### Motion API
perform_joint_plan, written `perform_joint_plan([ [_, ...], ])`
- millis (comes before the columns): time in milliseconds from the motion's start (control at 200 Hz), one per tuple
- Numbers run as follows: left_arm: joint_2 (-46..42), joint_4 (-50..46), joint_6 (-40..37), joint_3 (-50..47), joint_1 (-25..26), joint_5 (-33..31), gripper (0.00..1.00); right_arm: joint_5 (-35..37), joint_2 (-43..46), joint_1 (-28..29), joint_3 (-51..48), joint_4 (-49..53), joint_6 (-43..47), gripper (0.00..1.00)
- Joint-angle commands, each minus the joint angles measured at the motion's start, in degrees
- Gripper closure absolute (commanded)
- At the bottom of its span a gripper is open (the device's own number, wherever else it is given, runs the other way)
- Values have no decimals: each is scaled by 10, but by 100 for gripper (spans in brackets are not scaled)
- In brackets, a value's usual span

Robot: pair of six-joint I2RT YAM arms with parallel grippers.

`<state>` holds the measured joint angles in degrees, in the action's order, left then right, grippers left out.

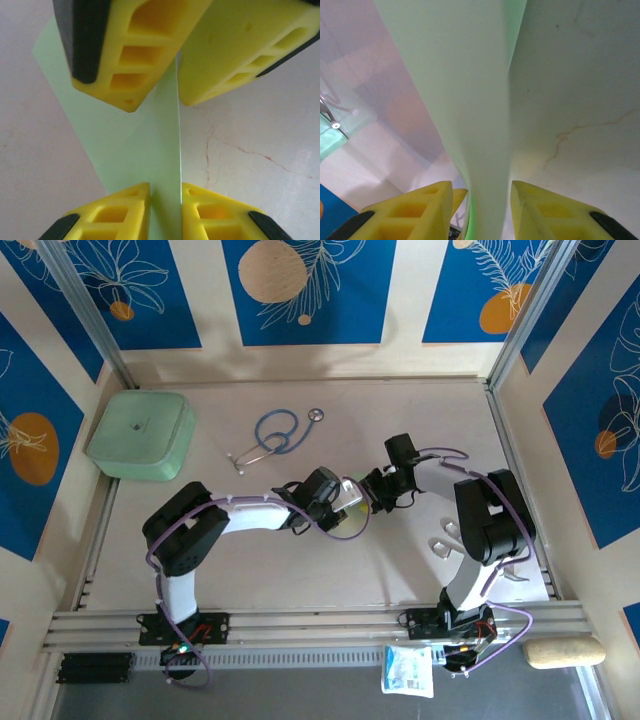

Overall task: Fold a paper plane with a square sheet of paper (pick it up from the middle)
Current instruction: Fold the wing for the fifth time at the center of the table.

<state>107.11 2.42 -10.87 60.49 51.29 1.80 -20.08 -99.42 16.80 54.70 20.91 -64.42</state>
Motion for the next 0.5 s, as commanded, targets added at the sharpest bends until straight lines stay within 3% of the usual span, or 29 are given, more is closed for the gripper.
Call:
perform_joint_plan([
  [0,7,6,0,-8,5,7,78,-21,-5,1,9,24,8,69],
  [120,8,13,11,-15,5,11,77,-25,-3,0,9,28,12,78],
  [365,11,29,25,-25,5,15,75,-36,-1,-2,8,42,23,80],
  [495,9,29,28,-26,5,14,70,-36,1,-2,7,43,24,89],
])
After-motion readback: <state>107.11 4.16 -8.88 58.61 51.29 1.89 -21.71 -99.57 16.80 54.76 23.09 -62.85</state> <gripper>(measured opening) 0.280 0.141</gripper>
